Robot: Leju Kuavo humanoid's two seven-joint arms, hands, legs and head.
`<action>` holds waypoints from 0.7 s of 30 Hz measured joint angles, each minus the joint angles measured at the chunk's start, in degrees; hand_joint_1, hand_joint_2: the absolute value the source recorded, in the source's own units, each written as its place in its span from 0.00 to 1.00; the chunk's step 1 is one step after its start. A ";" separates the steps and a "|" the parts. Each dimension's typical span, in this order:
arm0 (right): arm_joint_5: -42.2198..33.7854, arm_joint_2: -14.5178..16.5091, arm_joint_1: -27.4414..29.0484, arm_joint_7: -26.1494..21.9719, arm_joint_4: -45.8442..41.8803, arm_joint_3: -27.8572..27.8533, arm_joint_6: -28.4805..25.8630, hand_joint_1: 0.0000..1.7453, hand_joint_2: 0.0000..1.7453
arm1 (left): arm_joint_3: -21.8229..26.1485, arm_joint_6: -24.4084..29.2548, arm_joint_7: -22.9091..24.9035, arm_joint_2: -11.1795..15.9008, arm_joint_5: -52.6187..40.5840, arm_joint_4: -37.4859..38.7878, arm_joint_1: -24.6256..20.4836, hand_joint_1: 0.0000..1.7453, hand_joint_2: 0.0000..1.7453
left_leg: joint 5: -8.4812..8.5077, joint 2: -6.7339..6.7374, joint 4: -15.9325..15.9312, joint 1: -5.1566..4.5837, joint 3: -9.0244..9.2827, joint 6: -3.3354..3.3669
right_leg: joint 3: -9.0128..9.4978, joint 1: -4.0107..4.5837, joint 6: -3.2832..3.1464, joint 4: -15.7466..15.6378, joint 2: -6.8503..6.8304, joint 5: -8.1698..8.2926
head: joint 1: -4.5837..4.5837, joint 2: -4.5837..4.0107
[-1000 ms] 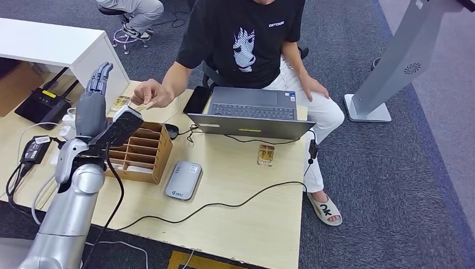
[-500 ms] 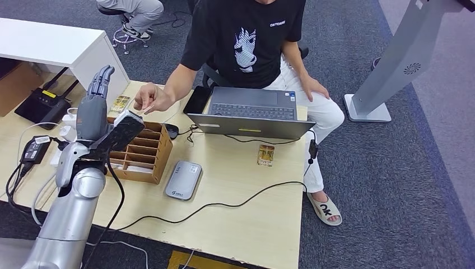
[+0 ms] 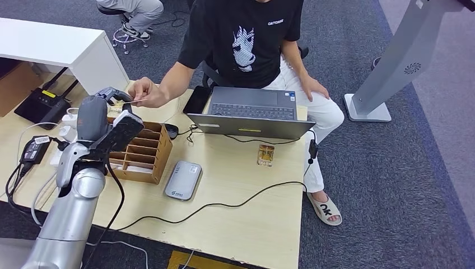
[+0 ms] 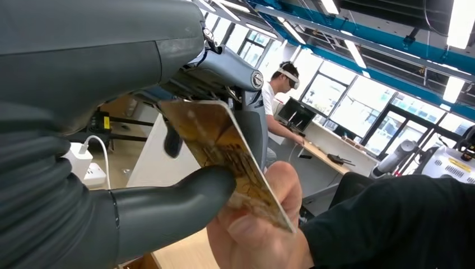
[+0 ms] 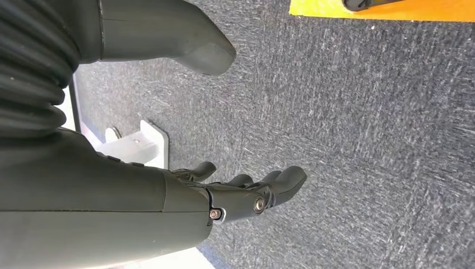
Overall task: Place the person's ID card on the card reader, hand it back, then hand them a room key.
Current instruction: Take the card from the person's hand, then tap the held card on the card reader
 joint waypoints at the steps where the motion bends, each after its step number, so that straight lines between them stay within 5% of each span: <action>1: -0.01 -0.01 0.00 0.11 0.00 -0.03 0.04 0.00 1.00 | -0.01 -0.13 -0.02 -0.01 0.03 0.14 -0.32 1.00 1.00 | 0.00 0.00 0.00 0.00 0.00 0.00 | 0.00 0.00 0.00 0.00 0.00 0.00 | 0.00 0.00; 11: 0.21 -0.01 0.00 -0.05 0.01 -0.10 0.25 0.00 1.00 | -0.28 -0.70 -0.13 0.39 0.09 1.05 -1.85 1.00 1.00 | 0.00 0.00 -0.01 0.00 0.00 0.00 | 0.02 0.00 0.00 0.00 0.00 0.00 | 0.00 0.00; 21: 0.85 0.02 0.00 -0.02 0.02 -0.71 0.23 0.00 1.00 | -2.69 -2.30 0.09 1.90 -2.38 -0.99 1.92 1.00 1.00 | 0.00 0.00 -0.04 -0.01 0.00 0.00 | 0.01 0.00 -0.04 0.00 -0.01 -0.02 | 0.00 0.00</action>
